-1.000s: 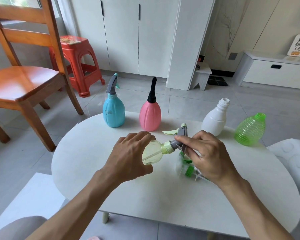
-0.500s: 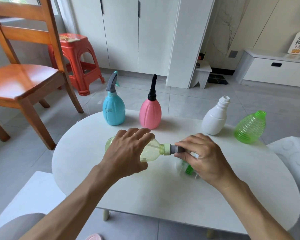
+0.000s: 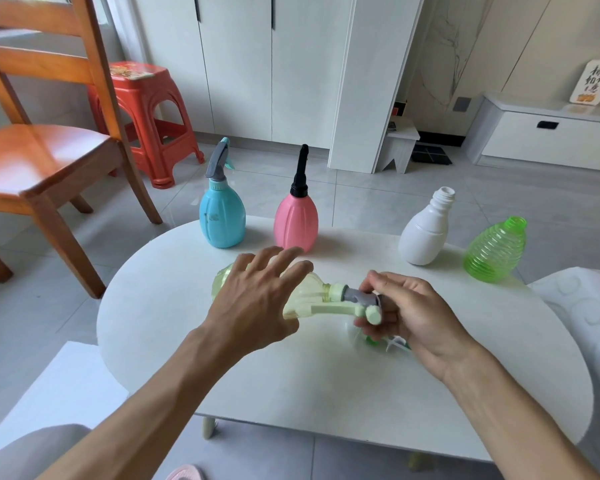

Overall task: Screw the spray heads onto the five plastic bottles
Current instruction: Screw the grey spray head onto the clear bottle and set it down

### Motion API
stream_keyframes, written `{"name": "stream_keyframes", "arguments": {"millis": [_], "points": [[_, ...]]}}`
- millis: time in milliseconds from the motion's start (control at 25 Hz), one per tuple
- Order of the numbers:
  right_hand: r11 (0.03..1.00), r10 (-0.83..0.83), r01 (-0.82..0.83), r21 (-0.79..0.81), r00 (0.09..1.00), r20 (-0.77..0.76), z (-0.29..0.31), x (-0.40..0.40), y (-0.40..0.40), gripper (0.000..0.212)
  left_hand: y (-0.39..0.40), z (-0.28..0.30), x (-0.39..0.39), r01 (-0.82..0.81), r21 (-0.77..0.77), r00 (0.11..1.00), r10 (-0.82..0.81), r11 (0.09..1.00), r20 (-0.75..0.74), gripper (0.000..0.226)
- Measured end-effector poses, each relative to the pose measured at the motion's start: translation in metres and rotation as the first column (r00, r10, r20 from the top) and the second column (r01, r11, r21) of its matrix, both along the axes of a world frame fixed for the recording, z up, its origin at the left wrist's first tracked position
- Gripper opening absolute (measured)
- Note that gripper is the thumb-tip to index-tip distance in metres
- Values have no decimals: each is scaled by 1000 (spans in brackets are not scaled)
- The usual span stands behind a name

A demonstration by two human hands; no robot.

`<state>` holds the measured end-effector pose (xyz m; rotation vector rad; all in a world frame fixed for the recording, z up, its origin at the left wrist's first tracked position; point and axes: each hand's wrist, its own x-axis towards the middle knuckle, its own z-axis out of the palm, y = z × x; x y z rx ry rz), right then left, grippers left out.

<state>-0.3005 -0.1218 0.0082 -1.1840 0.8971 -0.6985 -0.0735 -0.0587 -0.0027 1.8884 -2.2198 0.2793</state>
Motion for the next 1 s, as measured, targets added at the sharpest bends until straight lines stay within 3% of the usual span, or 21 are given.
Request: {"name": "stream_keyframes", "arguments": {"millis": [80,160,240,320,480,600,720,840,920,1000], "points": [[997,71,-70,-15,995,70,1,-1,-2,18,-3,1,4,-41,31,997,43,999,-60,72],[975,115,-114,-193,993,-9,0,1,-2,22,-4,1,7,-46,33,994,49,998,-101,73],[858,30,-118,-500,983,-181,-5,3,-2,23,-4,-1,6,-5,29,993,8,1000,-117,72],[702,-25,-178,-689,961,-274,-11,0,-5,21,-2,-4,5,35,38,987,-29,999,-157,72],[601,-31,-259,-756,938,-346,-11,-5,-7,33,-1,-3,10,61,71,953,-37,996,-301,71],[539,-78,-283,-794,921,-381,-14,-5,-6,32,1,-3,9,68,51,964,-52,996,-260,70],[732,-43,-167,-660,956,-290,-18,3,-1,24,2,-3,6,45,-1,986,-45,999,-159,70],[952,-39,-9,-305,988,-151,-18,8,2,31,2,-2,2,29,7,998,-28,1000,-58,69],[997,-46,38,-72,993,-110,-16,8,1,27,2,-2,-3,4,0,1000,-4,1000,-11,68],[999,-50,50,4,998,-49,-16,11,4,23,2,-2,-4,-31,-20,1000,31,999,-2,67]]}}
